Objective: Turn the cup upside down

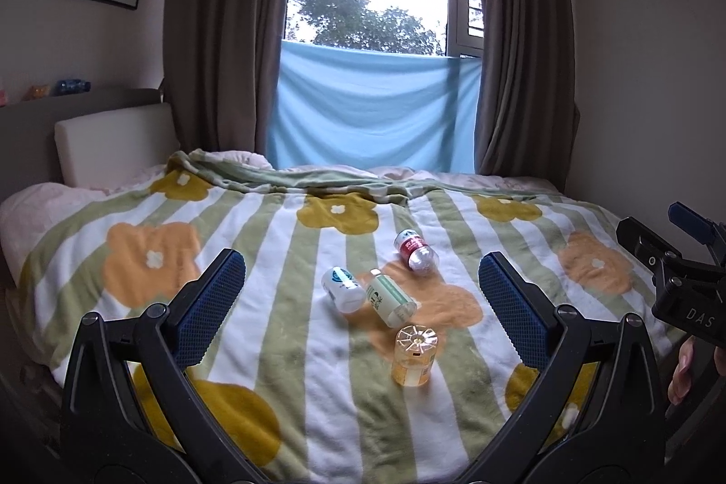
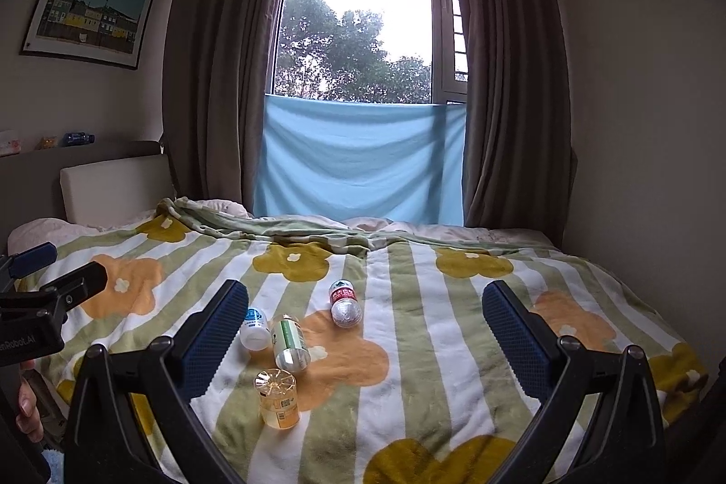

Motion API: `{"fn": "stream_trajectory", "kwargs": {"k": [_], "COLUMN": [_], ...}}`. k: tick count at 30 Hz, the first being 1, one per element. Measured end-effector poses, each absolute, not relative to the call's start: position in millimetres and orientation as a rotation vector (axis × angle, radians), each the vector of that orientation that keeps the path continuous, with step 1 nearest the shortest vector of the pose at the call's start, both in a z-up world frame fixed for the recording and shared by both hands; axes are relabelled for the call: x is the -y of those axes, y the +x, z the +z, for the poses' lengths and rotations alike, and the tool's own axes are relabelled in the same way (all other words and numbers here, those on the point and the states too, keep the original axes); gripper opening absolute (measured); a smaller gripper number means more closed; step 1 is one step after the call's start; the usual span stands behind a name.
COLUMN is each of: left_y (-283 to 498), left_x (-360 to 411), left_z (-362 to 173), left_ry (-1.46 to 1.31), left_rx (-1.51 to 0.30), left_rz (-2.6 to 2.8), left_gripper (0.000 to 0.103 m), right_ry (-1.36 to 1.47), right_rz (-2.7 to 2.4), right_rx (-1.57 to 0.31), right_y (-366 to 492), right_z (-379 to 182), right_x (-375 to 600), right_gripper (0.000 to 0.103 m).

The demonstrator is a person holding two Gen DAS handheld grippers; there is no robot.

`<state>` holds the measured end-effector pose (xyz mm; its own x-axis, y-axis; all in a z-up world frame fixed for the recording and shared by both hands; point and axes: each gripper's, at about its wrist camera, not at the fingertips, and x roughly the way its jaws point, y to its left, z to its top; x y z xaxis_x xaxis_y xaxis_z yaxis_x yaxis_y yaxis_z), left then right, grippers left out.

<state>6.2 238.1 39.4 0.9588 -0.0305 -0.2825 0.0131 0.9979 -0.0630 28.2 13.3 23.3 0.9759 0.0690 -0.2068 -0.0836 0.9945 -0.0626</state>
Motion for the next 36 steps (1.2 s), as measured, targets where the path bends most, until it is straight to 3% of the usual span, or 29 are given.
{"fn": "stream_trajectory", "kwargs": {"k": [36], "left_y": [10.7], "left_x": [-225.9], "left_z": [31.1], "left_ry": [-0.026], "left_rx": [-0.298], "left_rz": [-0.019], "left_gripper": [0.103], "right_ry": [-0.061], "right_rz": [0.061], "right_rx": [-0.228], "right_y": [33.6], "right_z": [14.5], "right_x": [-12.7], "right_gripper": [0.103]}}
